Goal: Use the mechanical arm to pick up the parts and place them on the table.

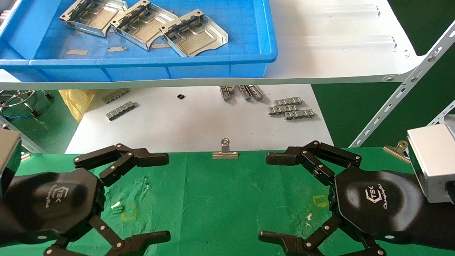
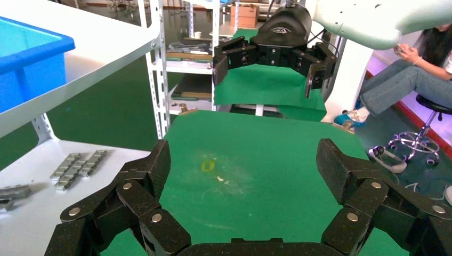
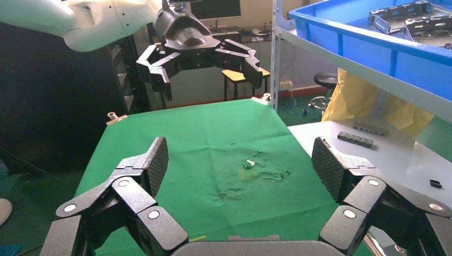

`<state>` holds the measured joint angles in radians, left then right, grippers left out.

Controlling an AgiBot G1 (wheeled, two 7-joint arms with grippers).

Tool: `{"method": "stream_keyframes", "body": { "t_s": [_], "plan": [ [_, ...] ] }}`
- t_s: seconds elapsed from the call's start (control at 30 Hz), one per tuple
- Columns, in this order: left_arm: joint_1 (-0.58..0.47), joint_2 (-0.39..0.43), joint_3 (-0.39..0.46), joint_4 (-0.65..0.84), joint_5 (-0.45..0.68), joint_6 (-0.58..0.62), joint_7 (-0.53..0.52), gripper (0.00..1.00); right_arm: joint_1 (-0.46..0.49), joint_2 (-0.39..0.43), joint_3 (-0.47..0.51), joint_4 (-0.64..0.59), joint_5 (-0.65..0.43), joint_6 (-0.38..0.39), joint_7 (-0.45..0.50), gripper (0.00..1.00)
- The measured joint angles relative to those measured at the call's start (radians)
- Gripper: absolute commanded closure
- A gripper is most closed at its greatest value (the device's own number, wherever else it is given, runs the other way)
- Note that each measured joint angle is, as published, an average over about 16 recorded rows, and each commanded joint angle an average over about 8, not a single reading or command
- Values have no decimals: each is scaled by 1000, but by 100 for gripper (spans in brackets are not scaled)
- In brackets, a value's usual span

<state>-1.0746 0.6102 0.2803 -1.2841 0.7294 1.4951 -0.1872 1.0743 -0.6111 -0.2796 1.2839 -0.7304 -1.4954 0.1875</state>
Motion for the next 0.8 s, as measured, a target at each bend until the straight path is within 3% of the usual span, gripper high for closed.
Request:
{"method": "stream_keyframes", "body": {
  "t_s": [0.8],
  "plan": [
    [0, 0, 0, 0, 0, 0, 0, 0, 0, 0, 0, 0, 0, 0, 0, 0]
  ]
}}
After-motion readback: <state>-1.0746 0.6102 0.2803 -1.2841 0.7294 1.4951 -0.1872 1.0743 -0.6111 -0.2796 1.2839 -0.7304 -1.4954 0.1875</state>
